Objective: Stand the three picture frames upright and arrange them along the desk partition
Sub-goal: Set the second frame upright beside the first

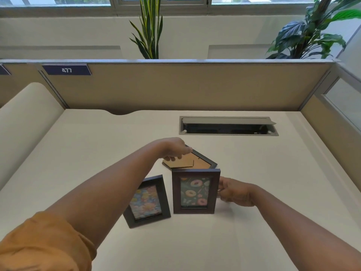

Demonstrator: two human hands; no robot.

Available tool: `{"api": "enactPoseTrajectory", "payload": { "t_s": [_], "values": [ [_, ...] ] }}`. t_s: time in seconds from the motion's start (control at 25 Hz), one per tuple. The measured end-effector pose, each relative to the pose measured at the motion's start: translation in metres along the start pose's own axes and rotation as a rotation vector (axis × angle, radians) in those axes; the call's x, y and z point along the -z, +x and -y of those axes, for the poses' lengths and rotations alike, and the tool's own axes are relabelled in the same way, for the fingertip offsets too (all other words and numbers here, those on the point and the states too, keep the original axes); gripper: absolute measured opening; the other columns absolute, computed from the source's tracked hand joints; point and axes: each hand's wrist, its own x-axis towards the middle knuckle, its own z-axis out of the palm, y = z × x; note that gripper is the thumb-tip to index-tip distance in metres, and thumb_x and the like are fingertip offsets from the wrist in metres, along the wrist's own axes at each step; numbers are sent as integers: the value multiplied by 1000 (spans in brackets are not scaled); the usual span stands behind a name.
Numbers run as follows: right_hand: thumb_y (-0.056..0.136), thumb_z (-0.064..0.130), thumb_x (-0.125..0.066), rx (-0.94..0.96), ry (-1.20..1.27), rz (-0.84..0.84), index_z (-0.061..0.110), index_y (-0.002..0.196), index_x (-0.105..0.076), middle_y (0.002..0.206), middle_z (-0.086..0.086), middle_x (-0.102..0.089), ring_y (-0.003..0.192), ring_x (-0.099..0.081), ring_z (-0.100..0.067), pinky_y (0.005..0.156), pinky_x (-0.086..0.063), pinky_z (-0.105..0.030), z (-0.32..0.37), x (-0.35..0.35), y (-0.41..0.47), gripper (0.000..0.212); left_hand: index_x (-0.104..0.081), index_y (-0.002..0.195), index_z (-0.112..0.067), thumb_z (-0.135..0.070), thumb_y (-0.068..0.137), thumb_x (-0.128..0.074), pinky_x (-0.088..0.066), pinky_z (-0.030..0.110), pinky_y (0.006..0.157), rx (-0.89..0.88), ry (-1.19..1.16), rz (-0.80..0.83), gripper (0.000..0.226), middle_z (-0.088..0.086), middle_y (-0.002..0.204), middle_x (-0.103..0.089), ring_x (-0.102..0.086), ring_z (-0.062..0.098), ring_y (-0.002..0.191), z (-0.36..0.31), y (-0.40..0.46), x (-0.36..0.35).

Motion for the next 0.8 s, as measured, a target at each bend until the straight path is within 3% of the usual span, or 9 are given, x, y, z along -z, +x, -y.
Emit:
{"api": "enactPoseTrajectory", "payload": {
  "t_s": [0.08,0.16,0.24,0.36,0.44,0.52,0.6,0.68,0.8],
  "values": [
    [84,-11,-57,-28,-39,-191,10,136,-55,132,-24,-66,115,-69,-34,97,-46,-48,6,11,9,56,-48,143,-4,-31,106,-50,-53,45,96,101,24,-70,45,19,140,-57,-59,38,122,12,20,-3],
    [88,-6,-60,-33,-48,-518,5,125,-55,102,-29,-66,76,-67,-27,73,-51,-41,14,16,24,38,-36,152,-4,-23,106,-50,-50,51,105,217,14,-42,52,23,156,-42,-50,44,136,23,41,-7],
    [90,1,-61,-36,31,-755,11,129,-49,93,-18,-63,63,-59,-20,53,-47,-28,20,16,38,42,-28,157,-5,-22,106,-48,-47,53,108,306,-42,22,58,21,165,-29,-41,45,143,34,55,-13],
    [91,5,-65,-68,121,-707,20,132,-49,98,-10,-59,71,-58,-20,50,-47,-24,27,11,56,46,-24,159,-5,-16,105,-48,-42,53,115,350,-227,48,60,19,168,-22,-31,43,150,42,70,-18],
    [88,2,-66,-99,63,-680,6,123,-56,93,-11,-56,73,-55,-21,53,-48,-26,32,8,65,37,-25,158,-4,-11,104,-45,-37,53,119,351,-293,29,59,20,168,-21,-28,42,152,44,77,-20],
    [86,-1,-67,-118,34,-687,2,120,-54,93,-10,-55,75,-56,-21,51,-48,-26,35,6,68,37,-36,151,-3,-9,103,-46,-43,50,115,355,-282,-22,49,23,161,-33,-39,43,144,43,82,-18],
    [83,-2,-70,-118,47,-694,7,110,-53,96,-11,-55,75,-55,-21,49,-47,-26,37,7,69,33,-52,124,-1,-7,100,-51,-56,42,98,347,-221,-112,24,24,136,-52,-57,39,116,39,84,-13],
    [80,-2,-73,-123,68,-701,6,113,-54,95,-9,-54,75,-54,-20,44,-46,-22,37,7,69,39,-54,101,1,0,95,-55,-56,34,73,325,-177,-167,6,22,110,-57,-59,35,92,33,84,-6],
    [82,5,-71,-130,92,-730,8,120,-51,93,-5,-49,75,-49,-17,48,-45,-25,36,3,68,43,-58,95,0,2,92,-60,-53,29,61,278,-156,-198,4,19,97,-59,-64,32,84,18,78,2]
  ]
}}
